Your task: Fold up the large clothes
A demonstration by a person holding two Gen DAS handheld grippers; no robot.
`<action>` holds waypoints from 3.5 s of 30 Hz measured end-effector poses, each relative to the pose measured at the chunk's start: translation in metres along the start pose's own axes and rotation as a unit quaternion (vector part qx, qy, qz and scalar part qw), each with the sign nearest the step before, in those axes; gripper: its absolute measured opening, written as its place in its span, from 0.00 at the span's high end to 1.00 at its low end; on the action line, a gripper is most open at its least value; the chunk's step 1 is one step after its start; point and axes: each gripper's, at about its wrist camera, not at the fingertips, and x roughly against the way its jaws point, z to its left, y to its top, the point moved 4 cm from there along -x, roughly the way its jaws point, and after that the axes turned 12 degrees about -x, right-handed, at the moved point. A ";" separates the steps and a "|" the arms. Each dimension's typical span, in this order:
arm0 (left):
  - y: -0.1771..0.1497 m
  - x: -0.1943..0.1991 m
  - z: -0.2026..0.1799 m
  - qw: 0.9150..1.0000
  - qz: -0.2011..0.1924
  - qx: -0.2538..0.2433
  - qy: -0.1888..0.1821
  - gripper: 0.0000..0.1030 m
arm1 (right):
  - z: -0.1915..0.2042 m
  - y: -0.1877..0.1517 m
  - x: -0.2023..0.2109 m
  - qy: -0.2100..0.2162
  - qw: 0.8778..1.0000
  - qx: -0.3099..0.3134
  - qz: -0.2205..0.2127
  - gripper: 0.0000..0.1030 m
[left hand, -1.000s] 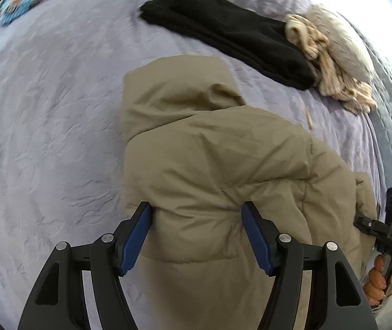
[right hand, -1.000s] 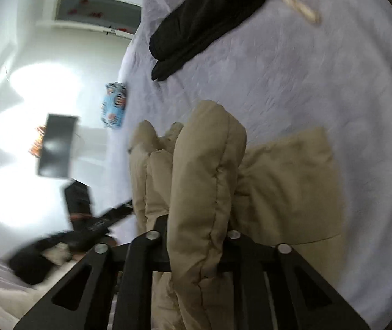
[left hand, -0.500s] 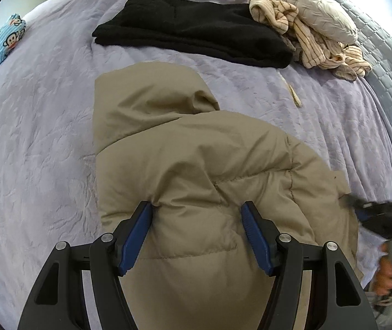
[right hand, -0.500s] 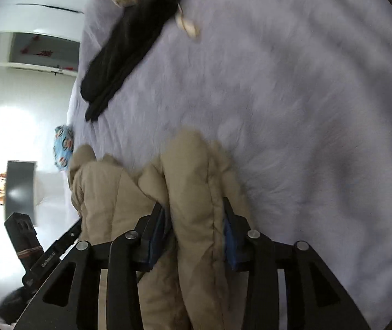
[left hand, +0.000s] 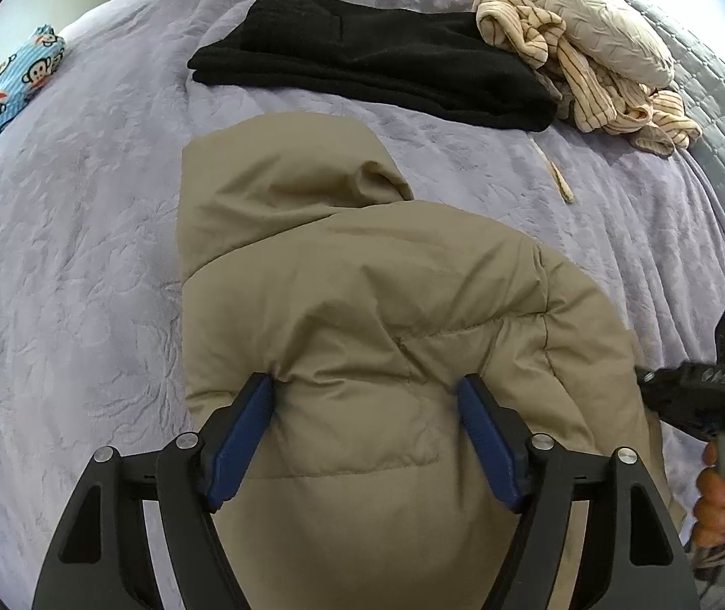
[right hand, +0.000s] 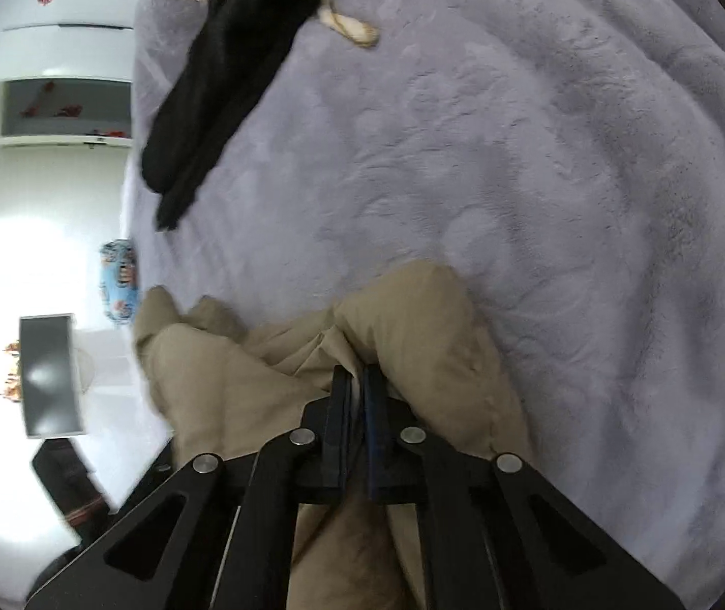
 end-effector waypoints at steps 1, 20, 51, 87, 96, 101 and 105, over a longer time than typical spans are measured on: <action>0.000 -0.001 -0.002 1.000 0.001 -0.003 0.004 0.26 | 0.000 -0.002 -0.005 -0.013 1.000 0.014 0.000 0.97; -0.006 -0.001 0.002 1.000 0.011 0.002 0.018 0.23 | 0.040 -0.103 0.071 -0.056 0.988 0.140 -0.021 0.94; -0.090 0.063 0.025 0.996 0.078 0.035 -0.025 0.00 | 0.032 -0.132 0.049 -0.116 0.982 0.145 0.040 0.94; -0.084 -0.028 0.074 0.922 0.089 0.147 -0.346 0.00 | -0.006 -0.034 -0.037 0.023 0.978 0.093 0.185 0.00; -0.074 -0.048 0.047 0.924 0.092 0.151 -0.340 0.02 | -0.003 -0.028 -0.063 0.051 0.977 0.068 0.198 0.00; -0.065 -0.022 0.041 0.936 0.060 0.132 -0.319 0.22 | 0.001 -0.034 -0.052 0.060 0.979 0.044 0.192 0.36; -0.059 -0.001 0.040 0.941 0.040 0.110 -0.318 0.23 | 0.018 -0.044 -0.037 0.071 0.979 0.061 0.183 0.52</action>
